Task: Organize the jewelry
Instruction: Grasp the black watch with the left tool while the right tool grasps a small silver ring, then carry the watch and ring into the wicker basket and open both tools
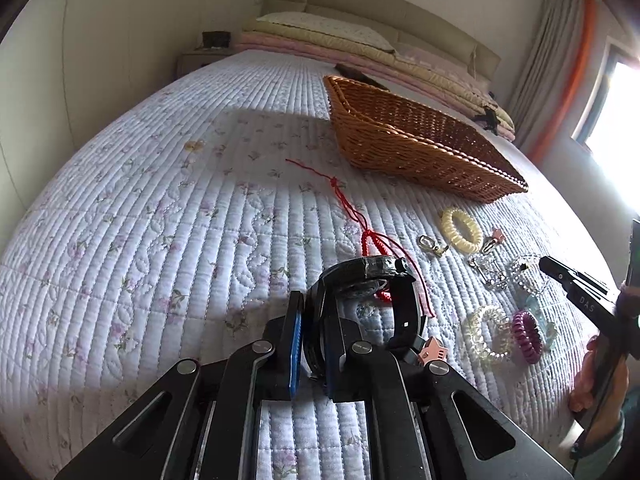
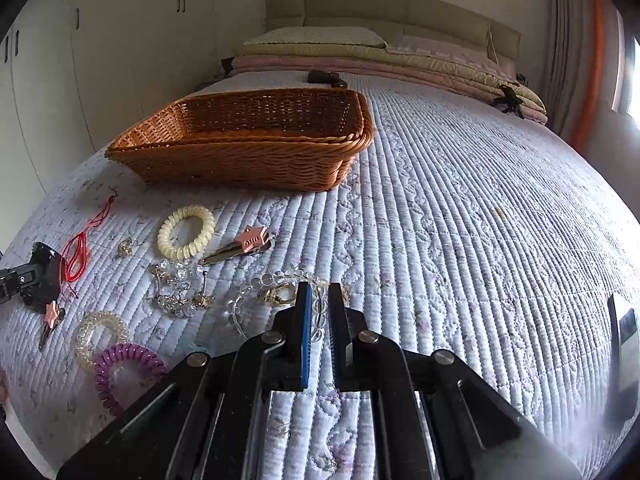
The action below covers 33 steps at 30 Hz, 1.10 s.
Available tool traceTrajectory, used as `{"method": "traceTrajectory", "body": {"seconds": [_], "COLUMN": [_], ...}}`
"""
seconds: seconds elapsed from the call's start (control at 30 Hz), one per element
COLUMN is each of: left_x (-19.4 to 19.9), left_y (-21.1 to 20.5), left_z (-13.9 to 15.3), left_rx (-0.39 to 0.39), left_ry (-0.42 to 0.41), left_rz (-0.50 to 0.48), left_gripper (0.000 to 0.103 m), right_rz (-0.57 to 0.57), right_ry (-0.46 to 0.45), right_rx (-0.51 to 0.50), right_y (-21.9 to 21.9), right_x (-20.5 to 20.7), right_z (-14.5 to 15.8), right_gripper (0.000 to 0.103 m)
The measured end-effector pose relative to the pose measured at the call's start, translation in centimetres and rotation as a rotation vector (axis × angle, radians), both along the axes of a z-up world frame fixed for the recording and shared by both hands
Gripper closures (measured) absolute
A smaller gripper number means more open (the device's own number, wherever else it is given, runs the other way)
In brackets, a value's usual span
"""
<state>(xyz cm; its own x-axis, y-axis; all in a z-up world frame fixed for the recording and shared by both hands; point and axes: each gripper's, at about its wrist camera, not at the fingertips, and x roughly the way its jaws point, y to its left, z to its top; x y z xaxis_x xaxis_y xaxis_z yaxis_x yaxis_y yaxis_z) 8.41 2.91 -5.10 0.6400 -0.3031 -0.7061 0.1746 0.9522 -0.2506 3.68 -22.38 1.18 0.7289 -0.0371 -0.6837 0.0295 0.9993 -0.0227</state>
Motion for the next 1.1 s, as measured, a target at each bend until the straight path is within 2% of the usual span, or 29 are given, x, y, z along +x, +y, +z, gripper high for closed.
{"method": "traceTrajectory", "body": {"seconds": [0.13, 0.5, 0.77, 0.97, 1.1], "left_x": [-0.3, -0.6, 1.3, 5.7, 10.3], "left_y": [0.1, -0.7, -3.0, -6.0, -8.4], "left_z": [0.4, 2.8, 6.2, 9.9, 11.0], "left_rx": [-0.006, -0.007, 0.006, 0.007, 0.008], "left_ry": [-0.015, -0.074, -0.136, -0.177, -0.168], "left_rz": [0.000, -0.016, -0.064, -0.093, -0.118], "left_gripper": [0.094, 0.094, 0.094, 0.094, 0.094], "right_rz": [0.007, 0.039, 0.060, 0.076, 0.087], "right_ry": [-0.035, -0.094, -0.143, -0.228, -0.220], "right_rx": [0.028, 0.011, 0.030, 0.045, 0.085], "right_y": [-0.1, 1.3, 1.3, 1.4, 1.5], "right_x": [-0.5, -1.8, -1.9, 1.8, 6.8], "right_z": [1.0, 3.4, 6.7, 11.6, 12.6], "right_gripper": [0.093, 0.093, 0.093, 0.093, 0.093]}}
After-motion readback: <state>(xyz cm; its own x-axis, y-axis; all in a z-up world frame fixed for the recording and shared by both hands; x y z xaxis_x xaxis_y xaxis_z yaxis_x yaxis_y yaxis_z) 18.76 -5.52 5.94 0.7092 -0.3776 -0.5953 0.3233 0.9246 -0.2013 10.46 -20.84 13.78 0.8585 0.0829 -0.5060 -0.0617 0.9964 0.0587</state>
